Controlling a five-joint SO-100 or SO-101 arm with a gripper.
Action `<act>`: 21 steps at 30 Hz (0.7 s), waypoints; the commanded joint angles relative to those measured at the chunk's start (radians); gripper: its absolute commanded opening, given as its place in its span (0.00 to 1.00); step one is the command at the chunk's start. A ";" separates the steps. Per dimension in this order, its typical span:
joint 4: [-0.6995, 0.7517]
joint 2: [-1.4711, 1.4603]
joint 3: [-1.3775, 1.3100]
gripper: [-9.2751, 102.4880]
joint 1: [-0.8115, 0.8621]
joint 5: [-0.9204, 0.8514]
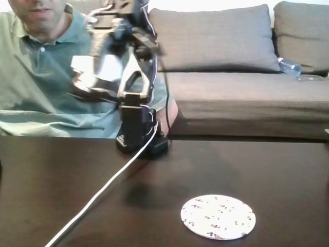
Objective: Grasp a servo box and put it on the zirlivani.
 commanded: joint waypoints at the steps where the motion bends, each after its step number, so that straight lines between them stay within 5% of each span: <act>1: 0.072 -0.169 -0.138 0.24 -0.143 0.051; 12: 0.074 -0.577 -0.443 0.24 -0.545 0.133; 21: 0.067 -0.910 -0.623 0.24 -0.669 0.135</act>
